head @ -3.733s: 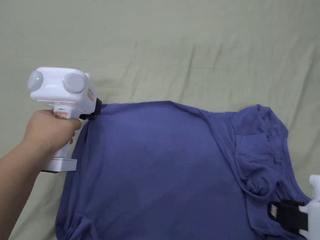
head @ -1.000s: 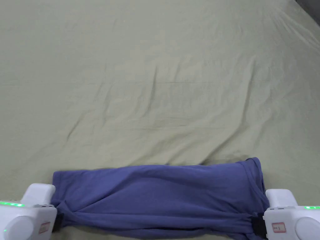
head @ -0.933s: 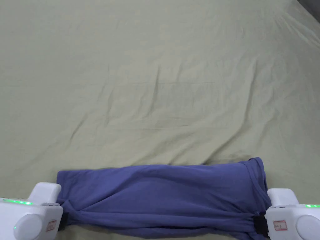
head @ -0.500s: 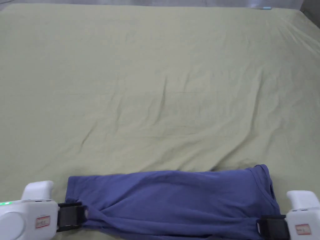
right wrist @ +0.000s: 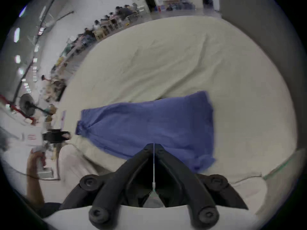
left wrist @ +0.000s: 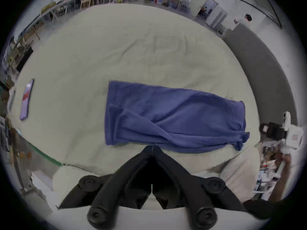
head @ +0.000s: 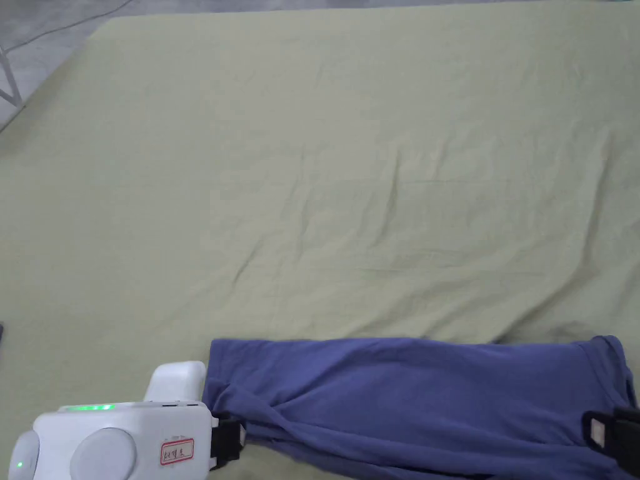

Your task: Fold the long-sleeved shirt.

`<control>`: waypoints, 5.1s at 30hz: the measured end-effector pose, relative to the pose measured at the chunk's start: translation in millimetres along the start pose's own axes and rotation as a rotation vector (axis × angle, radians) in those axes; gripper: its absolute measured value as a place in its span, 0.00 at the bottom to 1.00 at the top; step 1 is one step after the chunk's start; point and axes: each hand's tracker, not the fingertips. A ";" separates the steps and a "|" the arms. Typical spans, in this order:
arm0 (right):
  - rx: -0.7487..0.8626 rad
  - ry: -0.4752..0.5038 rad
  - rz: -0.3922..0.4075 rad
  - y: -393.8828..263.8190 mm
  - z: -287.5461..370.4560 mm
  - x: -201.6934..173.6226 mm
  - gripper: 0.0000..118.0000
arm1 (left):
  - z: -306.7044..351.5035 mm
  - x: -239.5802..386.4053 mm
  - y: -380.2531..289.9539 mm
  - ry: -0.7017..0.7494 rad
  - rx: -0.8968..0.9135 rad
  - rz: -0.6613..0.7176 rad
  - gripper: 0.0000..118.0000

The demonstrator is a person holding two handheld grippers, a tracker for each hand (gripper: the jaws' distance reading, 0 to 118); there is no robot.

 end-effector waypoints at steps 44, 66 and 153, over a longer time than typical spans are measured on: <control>-0.112 0.634 0.097 3.0 -36.7 -42.7 0.03 | -134.3 -143.2 68.3 -0.791 -0.097 0.374 0.03; -0.111 0.231 0.082 4.3 -18.0 -87.8 0.03 | -21.4 -168.7 81.2 -0.573 0.042 0.463 0.03; -0.133 0.076 -0.087 -31.3 0.4 -22.4 0.03 | -138.9 212.3 9.6 -0.082 -0.167 -0.371 0.00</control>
